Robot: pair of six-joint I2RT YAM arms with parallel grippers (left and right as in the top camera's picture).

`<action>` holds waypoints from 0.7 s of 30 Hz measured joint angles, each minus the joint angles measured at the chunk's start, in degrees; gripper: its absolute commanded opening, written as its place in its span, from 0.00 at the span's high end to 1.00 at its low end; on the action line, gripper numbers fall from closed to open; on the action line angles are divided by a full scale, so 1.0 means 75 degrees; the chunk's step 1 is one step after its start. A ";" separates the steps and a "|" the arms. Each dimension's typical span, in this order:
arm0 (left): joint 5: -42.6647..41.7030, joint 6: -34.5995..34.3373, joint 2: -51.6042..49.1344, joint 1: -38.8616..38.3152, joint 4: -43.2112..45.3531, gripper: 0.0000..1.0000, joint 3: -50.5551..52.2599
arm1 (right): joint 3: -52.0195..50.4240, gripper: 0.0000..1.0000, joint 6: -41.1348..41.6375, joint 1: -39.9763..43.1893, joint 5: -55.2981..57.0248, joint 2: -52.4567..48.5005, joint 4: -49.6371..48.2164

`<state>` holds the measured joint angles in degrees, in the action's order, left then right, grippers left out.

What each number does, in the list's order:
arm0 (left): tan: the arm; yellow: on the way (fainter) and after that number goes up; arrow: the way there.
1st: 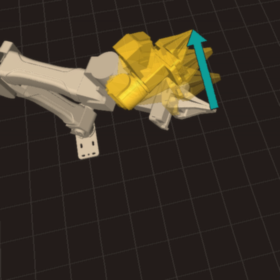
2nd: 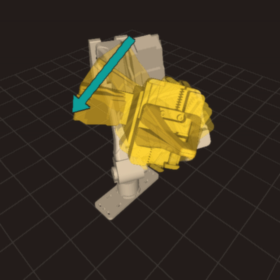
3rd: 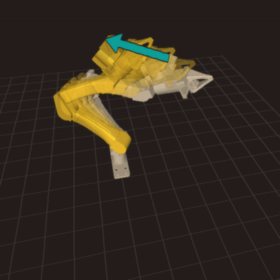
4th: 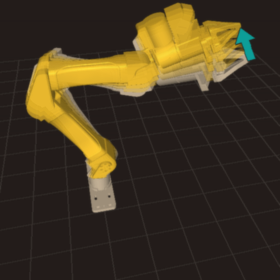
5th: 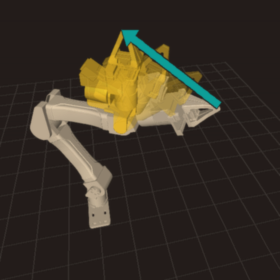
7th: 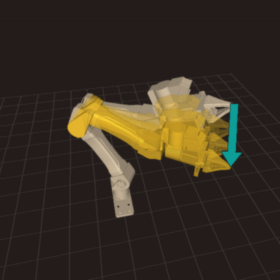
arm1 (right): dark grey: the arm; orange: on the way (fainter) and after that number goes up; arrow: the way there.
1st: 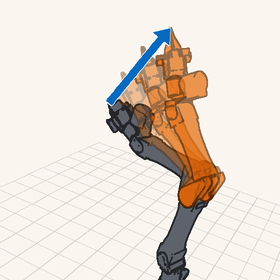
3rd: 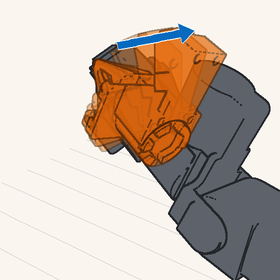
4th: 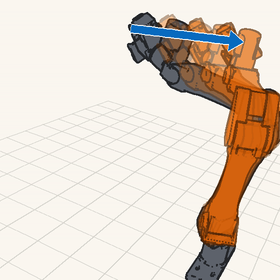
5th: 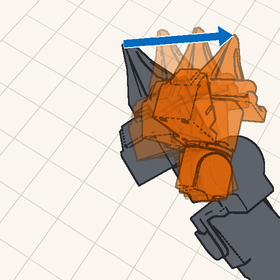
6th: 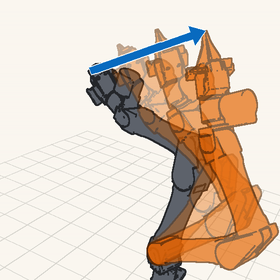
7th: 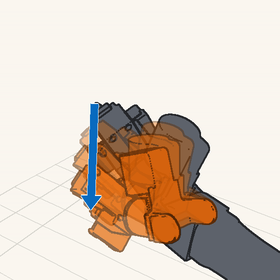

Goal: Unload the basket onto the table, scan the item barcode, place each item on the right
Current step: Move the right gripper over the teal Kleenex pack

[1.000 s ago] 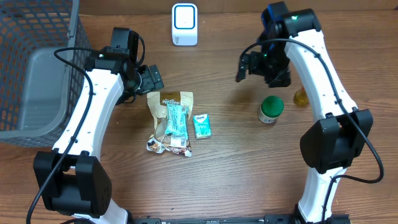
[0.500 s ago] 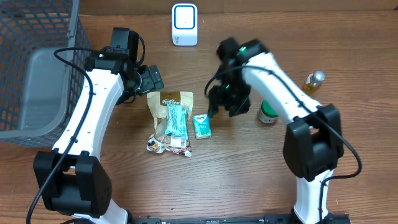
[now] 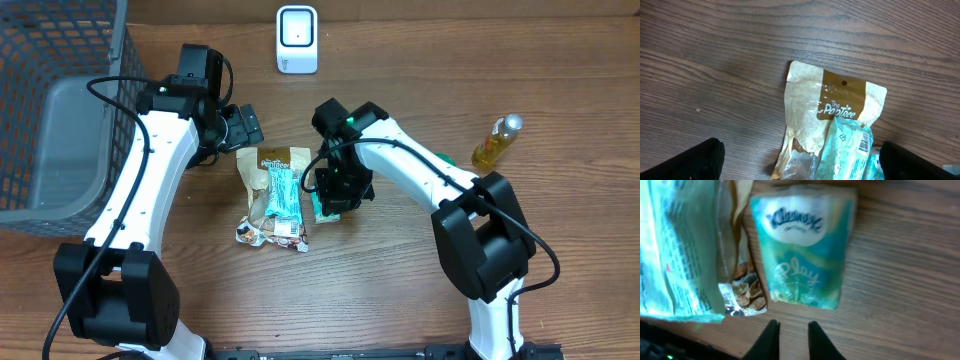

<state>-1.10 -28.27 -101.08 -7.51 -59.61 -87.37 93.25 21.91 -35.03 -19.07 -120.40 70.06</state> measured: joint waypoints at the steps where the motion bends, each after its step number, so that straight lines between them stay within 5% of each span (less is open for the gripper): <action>1: 0.0000 0.0000 0.0000 0.0000 0.0003 0.00 0.0000 | 0.0000 0.96 0.0105 -0.0047 0.0000 0.0000 -0.0029; 21: 0.0000 0.0000 0.0000 0.0000 0.0003 0.00 0.0000 | -0.0236 0.96 0.1486 -0.0586 0.0603 0.0000 -0.0886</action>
<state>-1.10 -28.27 -101.08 -7.51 -59.59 -87.37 91.48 33.06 -39.42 -14.55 -120.40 63.42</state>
